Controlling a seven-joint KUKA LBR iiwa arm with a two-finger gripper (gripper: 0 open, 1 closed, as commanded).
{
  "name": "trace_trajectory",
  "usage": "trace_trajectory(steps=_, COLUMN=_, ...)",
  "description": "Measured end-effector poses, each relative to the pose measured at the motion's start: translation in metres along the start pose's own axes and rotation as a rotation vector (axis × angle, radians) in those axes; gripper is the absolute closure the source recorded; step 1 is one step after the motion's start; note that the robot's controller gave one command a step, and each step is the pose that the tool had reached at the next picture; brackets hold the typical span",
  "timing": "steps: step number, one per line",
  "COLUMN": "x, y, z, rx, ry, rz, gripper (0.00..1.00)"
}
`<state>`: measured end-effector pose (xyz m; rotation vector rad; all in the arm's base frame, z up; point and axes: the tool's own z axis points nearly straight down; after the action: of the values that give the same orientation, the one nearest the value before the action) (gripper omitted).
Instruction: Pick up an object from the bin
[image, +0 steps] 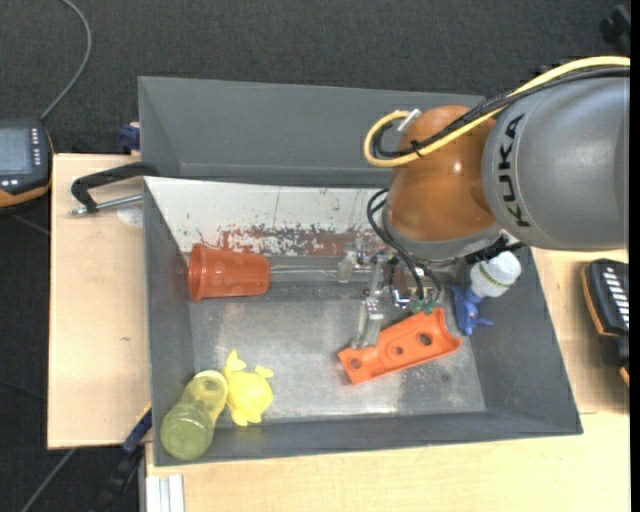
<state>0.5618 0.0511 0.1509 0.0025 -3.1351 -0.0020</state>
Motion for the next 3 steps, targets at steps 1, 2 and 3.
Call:
trace_trajectory(steps=1, x=-0.002, y=0.0, z=-0.005, rx=0.0, ry=-0.008, rz=0.001, gripper=0.0)
trace_trajectory(steps=2, x=0.035, y=-0.023, z=0.043, rx=-0.001, ry=-0.011, rz=-0.04, gripper=0.0)
trace_trajectory(steps=3, x=0.058, y=-0.058, z=0.062, rx=-0.001, ry=0.001, rz=-0.069, gripper=0.0)
